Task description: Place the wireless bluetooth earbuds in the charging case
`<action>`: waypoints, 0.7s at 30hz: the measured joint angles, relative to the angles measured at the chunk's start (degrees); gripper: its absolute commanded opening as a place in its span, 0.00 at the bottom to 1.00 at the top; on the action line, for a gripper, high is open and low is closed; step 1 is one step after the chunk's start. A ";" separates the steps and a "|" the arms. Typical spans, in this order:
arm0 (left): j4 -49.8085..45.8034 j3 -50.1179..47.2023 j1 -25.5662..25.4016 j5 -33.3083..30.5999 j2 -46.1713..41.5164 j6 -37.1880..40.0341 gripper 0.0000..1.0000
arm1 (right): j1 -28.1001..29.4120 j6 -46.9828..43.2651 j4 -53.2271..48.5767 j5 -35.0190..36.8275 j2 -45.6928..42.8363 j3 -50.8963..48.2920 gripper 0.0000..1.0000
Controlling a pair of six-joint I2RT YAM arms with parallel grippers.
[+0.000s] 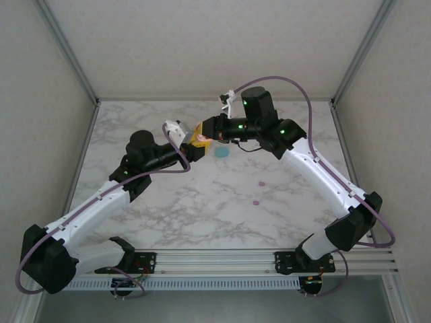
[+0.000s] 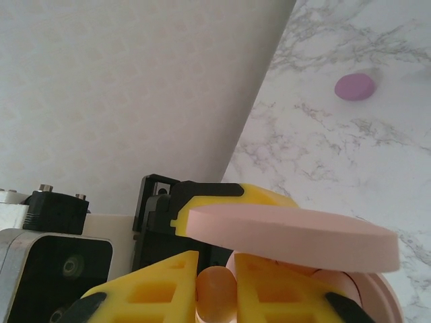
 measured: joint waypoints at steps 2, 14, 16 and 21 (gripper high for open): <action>-0.11 0.00 0.00 -0.07 0.00 0.00 0.20 | 0.17 -0.39 -0.28 0.46 0.04 0.15 0.21; -0.07 0.00 -0.28 -0.20 0.04 0.00 0.20 | 0.90 -2.51 -3.37 3.65 0.04 1.84 0.23; -0.09 0.00 -0.31 -0.20 0.04 0.02 0.20 | 0.96 -2.58 -3.67 4.00 0.09 1.97 0.22; -0.11 0.00 -0.31 -0.22 0.04 0.02 0.20 | 1.11 -2.38 -4.50 4.44 0.52 2.69 0.20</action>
